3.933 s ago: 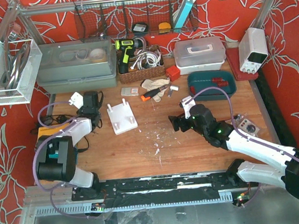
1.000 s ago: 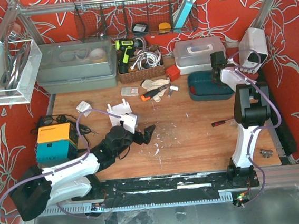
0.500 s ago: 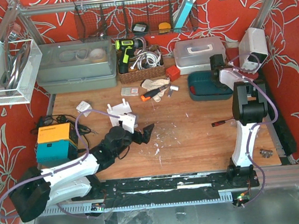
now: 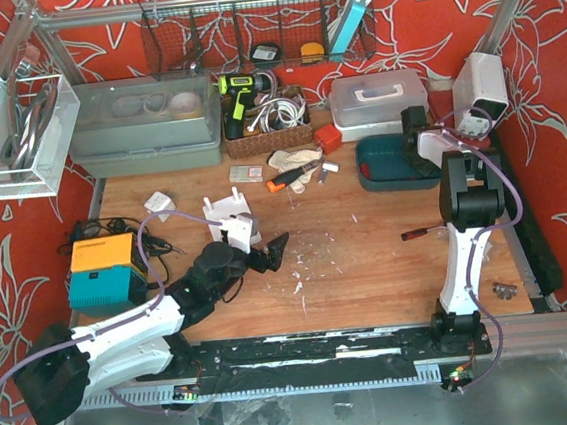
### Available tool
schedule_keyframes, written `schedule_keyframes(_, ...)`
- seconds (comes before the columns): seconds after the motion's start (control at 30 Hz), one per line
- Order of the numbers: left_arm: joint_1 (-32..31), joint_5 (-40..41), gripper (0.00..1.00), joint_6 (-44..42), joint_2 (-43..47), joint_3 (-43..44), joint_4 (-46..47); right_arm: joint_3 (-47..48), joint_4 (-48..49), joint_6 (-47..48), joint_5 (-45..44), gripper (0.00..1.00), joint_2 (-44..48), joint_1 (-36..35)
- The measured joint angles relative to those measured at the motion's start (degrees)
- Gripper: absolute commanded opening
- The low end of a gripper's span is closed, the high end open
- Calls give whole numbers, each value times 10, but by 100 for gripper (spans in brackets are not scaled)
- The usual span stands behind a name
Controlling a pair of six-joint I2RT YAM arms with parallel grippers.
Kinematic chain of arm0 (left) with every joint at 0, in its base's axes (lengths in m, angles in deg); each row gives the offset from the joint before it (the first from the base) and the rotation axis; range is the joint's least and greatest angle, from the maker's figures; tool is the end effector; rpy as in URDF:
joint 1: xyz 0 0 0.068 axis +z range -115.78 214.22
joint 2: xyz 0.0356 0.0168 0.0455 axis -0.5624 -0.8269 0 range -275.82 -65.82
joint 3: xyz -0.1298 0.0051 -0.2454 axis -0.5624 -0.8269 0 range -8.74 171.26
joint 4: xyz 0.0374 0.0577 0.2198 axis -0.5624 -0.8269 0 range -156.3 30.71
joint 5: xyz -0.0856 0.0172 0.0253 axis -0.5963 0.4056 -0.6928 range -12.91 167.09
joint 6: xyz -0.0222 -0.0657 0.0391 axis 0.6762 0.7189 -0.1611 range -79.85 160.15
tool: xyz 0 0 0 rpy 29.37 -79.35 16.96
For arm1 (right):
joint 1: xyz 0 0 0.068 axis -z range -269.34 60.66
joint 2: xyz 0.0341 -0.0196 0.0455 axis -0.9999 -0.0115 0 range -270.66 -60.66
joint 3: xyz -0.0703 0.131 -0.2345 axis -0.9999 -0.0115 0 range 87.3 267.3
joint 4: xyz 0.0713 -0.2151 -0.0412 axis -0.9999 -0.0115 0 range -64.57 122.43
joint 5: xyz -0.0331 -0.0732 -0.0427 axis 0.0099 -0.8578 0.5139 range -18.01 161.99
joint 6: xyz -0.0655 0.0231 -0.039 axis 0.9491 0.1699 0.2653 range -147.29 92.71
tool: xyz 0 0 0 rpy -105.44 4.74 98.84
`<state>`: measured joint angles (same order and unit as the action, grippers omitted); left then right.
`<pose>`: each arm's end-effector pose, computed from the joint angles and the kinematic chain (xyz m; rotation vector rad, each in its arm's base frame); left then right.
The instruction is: Install the large spring
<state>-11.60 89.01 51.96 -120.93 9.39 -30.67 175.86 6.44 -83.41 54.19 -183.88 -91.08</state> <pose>0.1569 -0.1413 0.2344 0.3587 1.7093 -0.5652 0.4441 -0.0075 0.1462 1.2571 2.2187 -0.0264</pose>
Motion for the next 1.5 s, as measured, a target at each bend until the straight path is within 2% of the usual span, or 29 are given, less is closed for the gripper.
schedule_keyframes(0.53, 0, 4, 100, -1, 3, 0, 0, -11, 17, 43, 20, 13, 9, 2)
schedule_keyframes(0.8, 0, 4, 100, 0, 3, 0, 0, -52, 25, 94, 57, 7, 60, 2)
schedule_keyframes(1.2, 0, 3, 100, 12, 31, -1, -2, -140, 54, 175, 95, 2, 207, -6)
schedule_keyframes(1.37, 0, 4, 100, 17, 38, -3, -2, -219, 84, 211, 120, 0, 292, -37)
schedule_keyframes(1.5, 0, 9, 100, 26, 38, -3, -2, -286, 110, 250, 127, 0, 375, -87)
